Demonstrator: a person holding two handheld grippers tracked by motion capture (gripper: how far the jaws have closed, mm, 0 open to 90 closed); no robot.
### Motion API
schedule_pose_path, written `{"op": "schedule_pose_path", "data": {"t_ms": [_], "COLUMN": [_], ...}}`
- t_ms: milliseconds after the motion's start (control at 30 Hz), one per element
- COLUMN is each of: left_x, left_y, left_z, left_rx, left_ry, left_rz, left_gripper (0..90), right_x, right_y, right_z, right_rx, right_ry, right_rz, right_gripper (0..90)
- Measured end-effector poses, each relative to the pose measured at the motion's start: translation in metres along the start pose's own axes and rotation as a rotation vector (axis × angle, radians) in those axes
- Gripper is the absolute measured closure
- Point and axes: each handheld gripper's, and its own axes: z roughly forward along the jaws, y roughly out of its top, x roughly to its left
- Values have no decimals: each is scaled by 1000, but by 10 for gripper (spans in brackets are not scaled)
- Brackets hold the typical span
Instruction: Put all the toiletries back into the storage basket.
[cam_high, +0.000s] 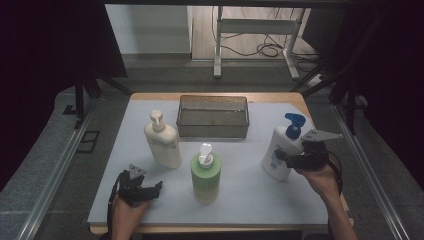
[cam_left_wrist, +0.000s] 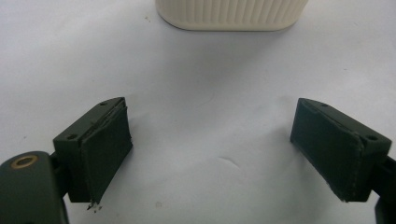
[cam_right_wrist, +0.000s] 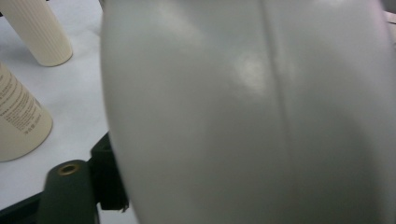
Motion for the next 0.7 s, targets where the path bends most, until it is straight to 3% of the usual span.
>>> {"op": "schedule_pose_path", "data": {"t_ms": [200, 700], "left_x": [0, 0], "left_y": [0, 0], "left_z": [0, 0], "left_rx": [0, -2], "left_ry": [0, 0], "left_rz": [0, -1], "left_gripper": [116, 116], "right_x": [0, 3], "right_y": [-1, -2], "right_z": [1, 0], "right_rx": [7, -7], "right_ry": [7, -12], "right_rz": [-13, -5], "right_gripper": [358, 375]}}
